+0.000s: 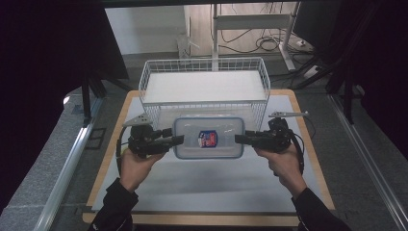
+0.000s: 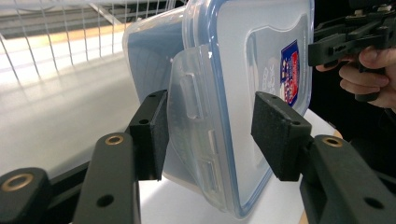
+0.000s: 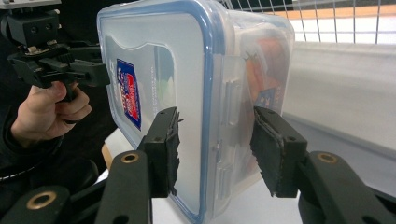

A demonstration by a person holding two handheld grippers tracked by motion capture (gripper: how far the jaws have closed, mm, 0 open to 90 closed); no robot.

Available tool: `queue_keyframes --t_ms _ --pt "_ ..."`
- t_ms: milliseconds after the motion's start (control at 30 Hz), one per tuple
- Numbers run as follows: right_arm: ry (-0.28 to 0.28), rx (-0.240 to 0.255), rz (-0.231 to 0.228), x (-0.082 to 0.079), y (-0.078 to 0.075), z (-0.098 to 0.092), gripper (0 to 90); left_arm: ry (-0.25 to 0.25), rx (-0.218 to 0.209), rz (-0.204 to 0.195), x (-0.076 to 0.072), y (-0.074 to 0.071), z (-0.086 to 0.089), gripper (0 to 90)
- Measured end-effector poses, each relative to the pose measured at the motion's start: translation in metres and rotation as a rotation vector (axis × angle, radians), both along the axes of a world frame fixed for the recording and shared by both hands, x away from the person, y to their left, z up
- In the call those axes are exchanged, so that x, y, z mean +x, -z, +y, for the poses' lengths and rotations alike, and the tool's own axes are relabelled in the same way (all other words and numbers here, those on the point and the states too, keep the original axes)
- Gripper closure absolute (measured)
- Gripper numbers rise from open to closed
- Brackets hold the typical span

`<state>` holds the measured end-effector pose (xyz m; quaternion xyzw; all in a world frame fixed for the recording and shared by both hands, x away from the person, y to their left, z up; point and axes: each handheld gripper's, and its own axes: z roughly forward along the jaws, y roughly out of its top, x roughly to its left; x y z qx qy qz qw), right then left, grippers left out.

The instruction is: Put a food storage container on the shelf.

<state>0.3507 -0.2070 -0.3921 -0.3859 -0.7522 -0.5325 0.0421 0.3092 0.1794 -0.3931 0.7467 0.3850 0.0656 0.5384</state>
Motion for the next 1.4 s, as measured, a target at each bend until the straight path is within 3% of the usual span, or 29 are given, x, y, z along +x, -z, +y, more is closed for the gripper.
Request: queue_keyframes --t_ms 333,400,667,967,1400 --pt "0.012 0.0 -0.03 0.013 -0.029 0.005 52.0 0.002 -0.015 0.001 0.016 -0.024 0.005 47.5" --pt "0.017 -0.005 -0.041 0.018 -0.041 0.007 52.0 0.003 -0.021 -0.009 0.022 -0.032 0.007 47.5" --pt "0.016 0.01 -0.055 0.037 -0.065 0.014 51.9 -0.004 -0.023 -0.043 0.038 -0.059 0.015 47.6" --pt "0.03 0.018 -0.101 0.053 -0.09 0.019 51.9 -0.005 -0.042 -0.062 0.057 -0.079 0.019 47.6" --pt "0.059 0.054 -0.081 0.085 -0.102 0.021 51.7 -0.009 -0.078 -0.064 0.094 -0.093 0.023 47.9"
